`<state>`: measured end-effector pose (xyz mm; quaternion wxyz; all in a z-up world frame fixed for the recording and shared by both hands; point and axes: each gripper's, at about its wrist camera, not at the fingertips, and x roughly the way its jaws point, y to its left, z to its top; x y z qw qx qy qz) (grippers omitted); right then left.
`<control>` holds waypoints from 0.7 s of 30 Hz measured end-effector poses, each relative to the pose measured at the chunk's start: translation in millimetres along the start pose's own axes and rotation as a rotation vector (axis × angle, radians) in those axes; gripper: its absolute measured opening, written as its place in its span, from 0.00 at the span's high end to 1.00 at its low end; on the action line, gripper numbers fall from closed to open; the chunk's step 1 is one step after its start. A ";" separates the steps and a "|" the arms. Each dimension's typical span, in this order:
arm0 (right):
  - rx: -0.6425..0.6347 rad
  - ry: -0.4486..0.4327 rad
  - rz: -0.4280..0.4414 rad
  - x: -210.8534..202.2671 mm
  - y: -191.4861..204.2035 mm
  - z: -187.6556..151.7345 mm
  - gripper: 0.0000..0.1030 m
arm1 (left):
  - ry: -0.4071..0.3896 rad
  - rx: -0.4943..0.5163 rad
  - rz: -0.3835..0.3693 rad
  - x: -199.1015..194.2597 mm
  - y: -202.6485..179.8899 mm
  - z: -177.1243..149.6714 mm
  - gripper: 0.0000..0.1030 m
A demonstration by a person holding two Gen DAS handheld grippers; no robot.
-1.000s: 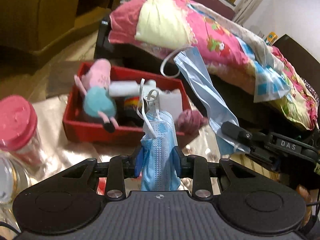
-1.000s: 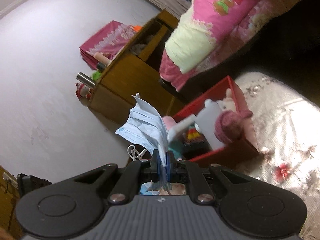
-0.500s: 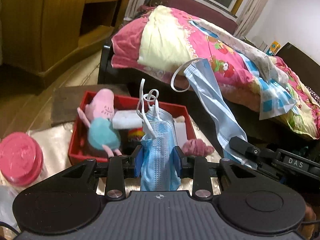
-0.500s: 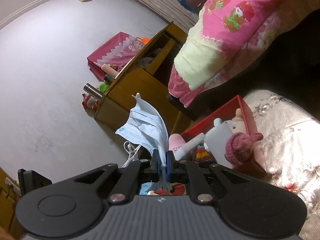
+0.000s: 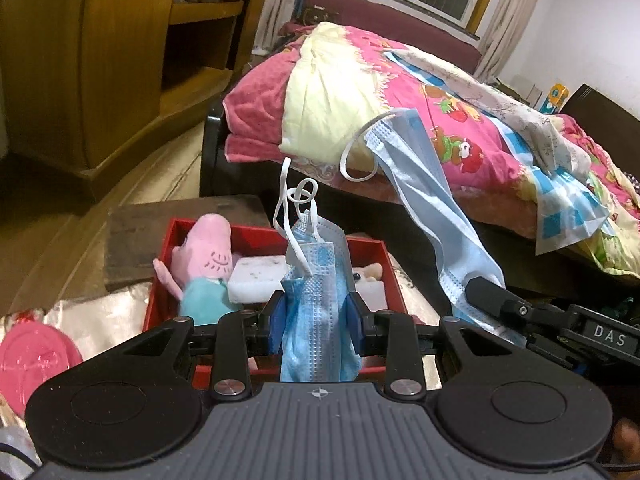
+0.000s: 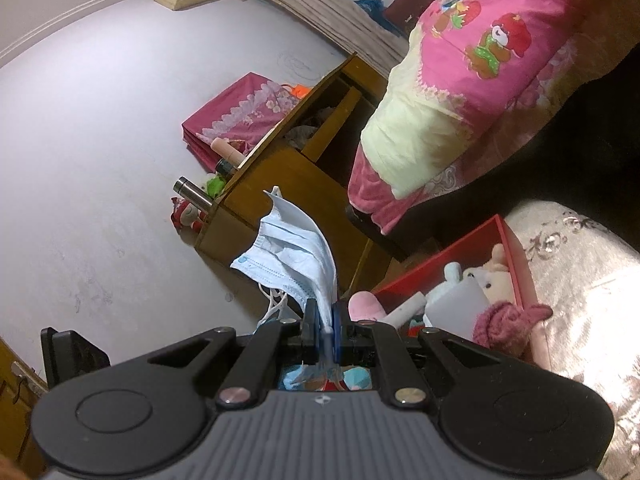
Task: Organize soft objects
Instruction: 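Lift both blue masks and carry them over the red box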
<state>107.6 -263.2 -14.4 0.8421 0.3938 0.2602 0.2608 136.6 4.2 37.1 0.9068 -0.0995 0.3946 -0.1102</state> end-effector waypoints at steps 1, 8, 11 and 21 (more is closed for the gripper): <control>-0.002 -0.003 -0.001 2.0 0.0 1.4 1.00 | 0.000 0.003 0.004 2.4 -0.3 1.9 0.69; -0.002 -0.006 -0.011 19.5 -4.4 8.9 1.00 | -0.013 0.029 0.036 21.4 -3.6 14.0 0.69; -0.005 -0.004 -0.015 24.5 -6.6 11.0 1.00 | -0.014 0.034 0.048 29.2 -3.4 18.4 0.69; -0.005 -0.004 -0.063 46.1 -17.6 17.1 1.00 | 0.014 0.054 0.100 64.8 -0.1 25.0 0.69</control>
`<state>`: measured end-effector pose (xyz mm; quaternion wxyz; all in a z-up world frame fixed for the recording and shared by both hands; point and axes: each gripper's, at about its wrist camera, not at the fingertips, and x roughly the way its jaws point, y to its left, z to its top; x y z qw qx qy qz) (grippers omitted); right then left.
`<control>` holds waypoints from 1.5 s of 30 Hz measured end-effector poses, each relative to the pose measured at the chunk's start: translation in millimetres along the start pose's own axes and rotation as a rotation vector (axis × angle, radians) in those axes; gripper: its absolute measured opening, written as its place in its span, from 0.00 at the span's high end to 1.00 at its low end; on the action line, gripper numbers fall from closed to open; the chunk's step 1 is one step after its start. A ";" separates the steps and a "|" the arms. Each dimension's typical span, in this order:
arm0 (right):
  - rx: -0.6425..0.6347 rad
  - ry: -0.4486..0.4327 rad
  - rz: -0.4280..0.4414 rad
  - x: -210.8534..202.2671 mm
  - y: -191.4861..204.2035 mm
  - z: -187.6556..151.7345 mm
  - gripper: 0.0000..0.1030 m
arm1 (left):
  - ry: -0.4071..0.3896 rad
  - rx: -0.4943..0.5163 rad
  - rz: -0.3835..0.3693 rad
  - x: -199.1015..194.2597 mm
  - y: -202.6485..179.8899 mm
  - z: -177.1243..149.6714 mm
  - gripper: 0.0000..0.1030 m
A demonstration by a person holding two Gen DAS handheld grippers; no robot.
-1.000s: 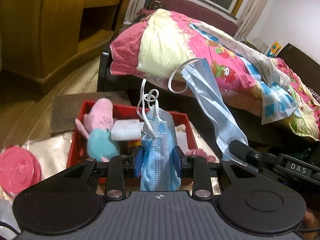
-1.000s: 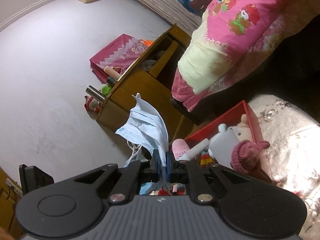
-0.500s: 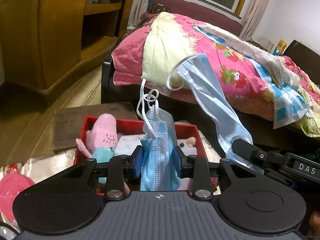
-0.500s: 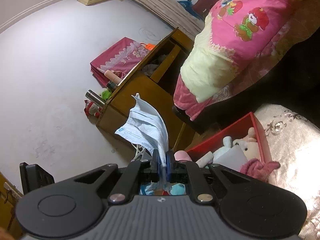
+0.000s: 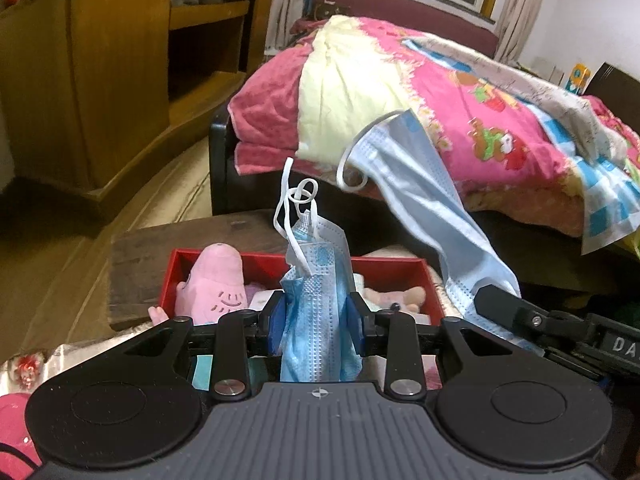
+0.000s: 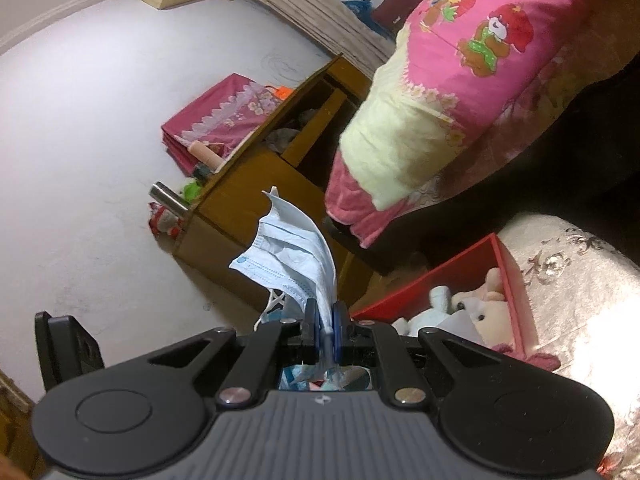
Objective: Organize soft objects
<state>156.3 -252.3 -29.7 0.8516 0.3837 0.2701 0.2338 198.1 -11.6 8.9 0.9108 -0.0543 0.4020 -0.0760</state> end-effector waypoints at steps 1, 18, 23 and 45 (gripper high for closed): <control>-0.011 0.004 -0.023 4.1 -0.9 -0.4 1.00 | 0.004 0.000 0.008 4.8 0.5 0.0 0.69; -0.151 0.063 -0.239 22.9 -1.3 -17.5 0.74 | 0.049 -0.031 0.051 13.6 16.5 -10.6 0.28; -0.145 0.035 -0.245 3.8 7.9 -21.1 0.74 | 0.048 -0.042 0.031 -2.0 14.7 -19.0 0.28; -0.136 0.003 -0.258 -44.8 25.0 -53.9 0.74 | 0.031 -0.036 0.028 -50.7 13.7 -62.8 0.26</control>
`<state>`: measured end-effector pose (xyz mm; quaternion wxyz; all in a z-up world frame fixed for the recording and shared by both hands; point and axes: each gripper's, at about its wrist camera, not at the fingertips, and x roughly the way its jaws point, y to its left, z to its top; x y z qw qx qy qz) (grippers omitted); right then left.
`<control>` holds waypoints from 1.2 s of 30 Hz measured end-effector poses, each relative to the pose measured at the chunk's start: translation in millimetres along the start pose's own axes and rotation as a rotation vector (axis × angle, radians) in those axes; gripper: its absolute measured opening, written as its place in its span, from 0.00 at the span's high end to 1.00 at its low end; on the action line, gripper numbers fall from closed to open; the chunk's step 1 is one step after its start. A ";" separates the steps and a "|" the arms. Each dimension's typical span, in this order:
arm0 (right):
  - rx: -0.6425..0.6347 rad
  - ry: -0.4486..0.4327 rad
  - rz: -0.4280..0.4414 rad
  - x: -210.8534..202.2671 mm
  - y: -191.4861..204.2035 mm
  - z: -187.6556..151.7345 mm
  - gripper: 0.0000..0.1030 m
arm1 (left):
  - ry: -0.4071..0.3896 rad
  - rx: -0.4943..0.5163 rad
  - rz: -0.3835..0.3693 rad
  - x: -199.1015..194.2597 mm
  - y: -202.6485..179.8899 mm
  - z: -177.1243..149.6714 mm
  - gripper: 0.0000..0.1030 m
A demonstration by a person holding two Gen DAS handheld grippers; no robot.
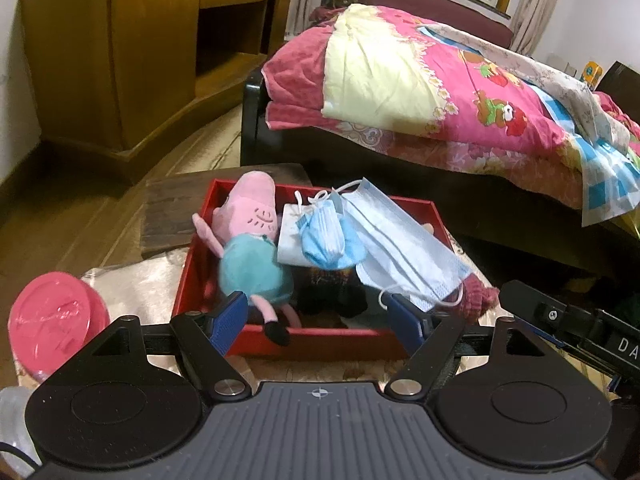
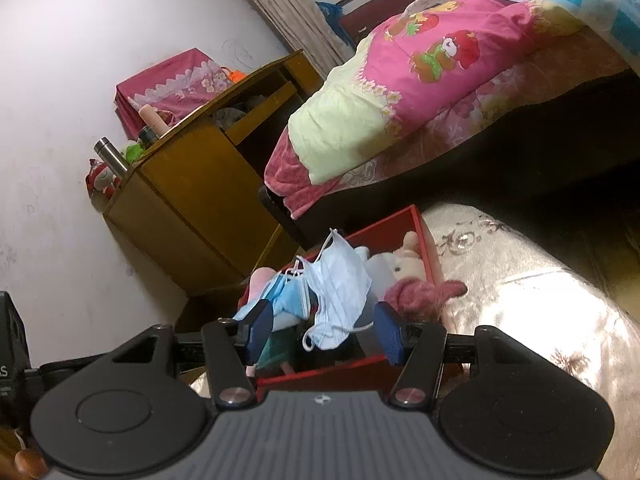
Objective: Organize soft objects
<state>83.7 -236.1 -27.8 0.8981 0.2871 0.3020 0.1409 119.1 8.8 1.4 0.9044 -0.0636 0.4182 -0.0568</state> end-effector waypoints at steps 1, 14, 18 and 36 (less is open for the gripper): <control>-0.002 -0.003 -0.003 -2.5 1.2 -2.2 0.74 | -0.002 0.002 0.002 -2.2 0.0 -2.0 0.26; -0.065 -0.033 -0.026 -43.9 20.3 -35.9 0.69 | -0.041 0.053 0.028 -41.2 -3.7 -39.4 0.23; -0.104 -0.059 -0.037 -59.2 29.8 -47.3 0.68 | -0.053 0.065 0.026 -51.3 -4.8 -48.6 0.23; -0.189 -0.140 -0.109 -88.3 54.2 -74.3 0.62 | -0.071 0.063 0.005 -70.7 -3.2 -66.8 0.22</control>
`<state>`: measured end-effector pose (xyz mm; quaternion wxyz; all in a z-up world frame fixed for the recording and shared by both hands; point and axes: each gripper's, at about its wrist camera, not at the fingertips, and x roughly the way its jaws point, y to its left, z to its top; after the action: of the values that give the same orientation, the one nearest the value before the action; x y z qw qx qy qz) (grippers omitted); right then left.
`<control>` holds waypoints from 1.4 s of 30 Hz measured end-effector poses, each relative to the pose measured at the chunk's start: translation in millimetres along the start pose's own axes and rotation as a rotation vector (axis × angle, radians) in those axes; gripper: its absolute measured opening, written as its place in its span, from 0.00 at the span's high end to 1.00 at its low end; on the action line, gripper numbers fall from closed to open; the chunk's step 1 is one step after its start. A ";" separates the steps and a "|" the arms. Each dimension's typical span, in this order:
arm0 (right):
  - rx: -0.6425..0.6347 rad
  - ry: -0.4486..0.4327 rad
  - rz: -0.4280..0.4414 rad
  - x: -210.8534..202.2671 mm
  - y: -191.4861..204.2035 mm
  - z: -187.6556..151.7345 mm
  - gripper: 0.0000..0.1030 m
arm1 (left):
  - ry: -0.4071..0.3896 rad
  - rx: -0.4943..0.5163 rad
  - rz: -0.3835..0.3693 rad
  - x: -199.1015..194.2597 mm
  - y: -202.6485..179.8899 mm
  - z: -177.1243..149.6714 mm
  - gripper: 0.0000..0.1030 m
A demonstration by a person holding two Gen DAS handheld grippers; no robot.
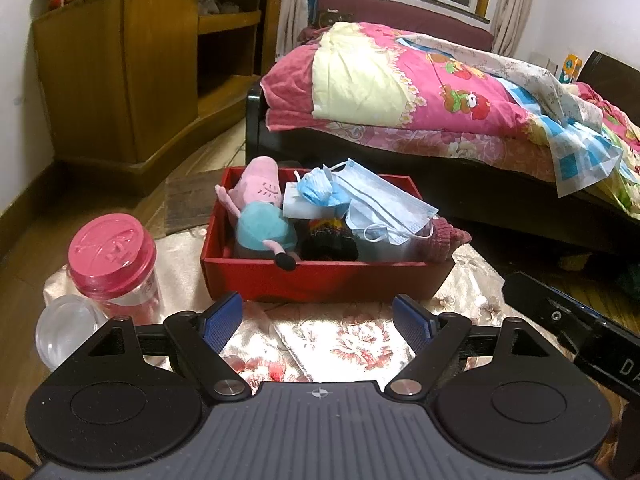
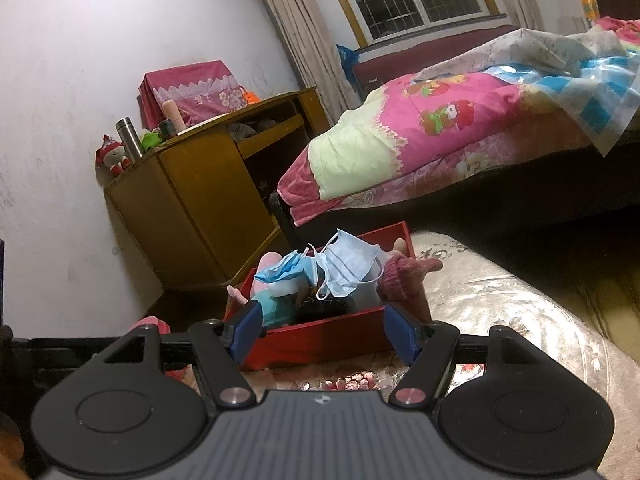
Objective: Organize soft objects
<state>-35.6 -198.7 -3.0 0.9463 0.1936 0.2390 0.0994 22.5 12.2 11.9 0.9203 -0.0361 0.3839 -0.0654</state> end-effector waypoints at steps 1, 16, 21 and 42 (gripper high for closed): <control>0.004 -0.007 -0.003 -1.1 -0.4 -0.2 0.62 | -0.001 0.000 0.000 -0.3 0.3 -0.1 0.22; -0.003 0.005 -0.016 5.8 -3.6 -2.6 0.60 | 0.016 0.026 -0.004 6.4 -8.6 -4.9 0.22; -0.007 0.009 -0.015 7.8 -3.2 -3.5 0.60 | 0.012 0.025 -0.012 5.6 -11.5 -6.0 0.22; 0.000 0.016 -0.054 11.6 -7.9 -5.2 0.59 | 0.009 0.032 -0.019 3.2 -15.0 -6.7 0.22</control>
<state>-27.3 -200.9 -15.3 0.9467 0.1862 0.2518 0.0753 18.6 -3.3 6.7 0.9185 -0.0249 0.3864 -0.0801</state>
